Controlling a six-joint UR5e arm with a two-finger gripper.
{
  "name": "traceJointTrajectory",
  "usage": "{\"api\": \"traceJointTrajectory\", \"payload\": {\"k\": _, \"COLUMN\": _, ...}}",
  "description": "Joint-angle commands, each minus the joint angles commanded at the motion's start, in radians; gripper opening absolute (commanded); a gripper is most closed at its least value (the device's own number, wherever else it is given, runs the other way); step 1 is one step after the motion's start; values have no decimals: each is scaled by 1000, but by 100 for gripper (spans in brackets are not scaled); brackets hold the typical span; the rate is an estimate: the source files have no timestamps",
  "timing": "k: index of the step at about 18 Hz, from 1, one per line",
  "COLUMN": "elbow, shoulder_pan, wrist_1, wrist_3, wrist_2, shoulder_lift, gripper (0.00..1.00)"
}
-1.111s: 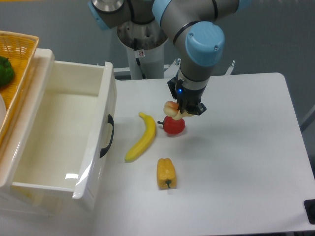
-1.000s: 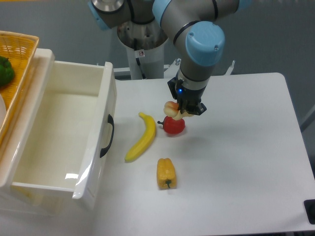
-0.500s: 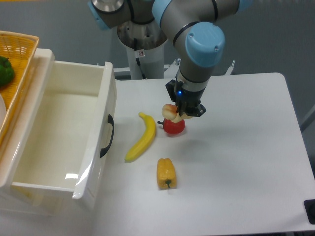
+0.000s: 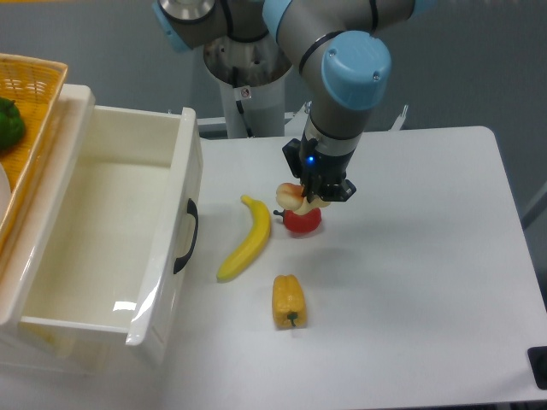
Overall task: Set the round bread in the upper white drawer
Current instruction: 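Close the gripper on the round bread bun beside the red apple, then lift the bread bun and carry it over the open white drawer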
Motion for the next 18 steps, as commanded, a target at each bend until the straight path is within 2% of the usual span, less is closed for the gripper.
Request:
{"api": "traceJointTrajectory", "payload": {"k": 2, "elbow": 6, "shoulder_pan": -3, "wrist_1": 0, "wrist_3": -9, "wrist_2": -17, "shoulder_lift": 2, "gripper": 0}}
{"api": "traceJointTrajectory", "payload": {"k": 7, "elbow": 11, "shoulder_pan": -8, "wrist_1": -2, "wrist_3": -133, "wrist_2": -62, "shoulder_lift": 40, "gripper": 0}}
{"api": "traceJointTrajectory", "payload": {"k": 9, "elbow": 15, "shoulder_pan": -8, "wrist_1": -2, "wrist_3": -221, "wrist_2": -68, "shoulder_lift": 70, "gripper": 0}}
{"api": "traceJointTrajectory", "payload": {"k": 13, "elbow": 15, "shoulder_pan": -5, "wrist_1": -5, "wrist_3": -273, "wrist_2": -135, "shoulder_lift": 107, "gripper": 0}}
{"api": "traceJointTrajectory", "payload": {"k": 18, "elbow": 0, "shoulder_pan": -17, "wrist_1": -41, "wrist_3": -405, "wrist_2": -193, "shoulder_lift": 167, "gripper": 0}}
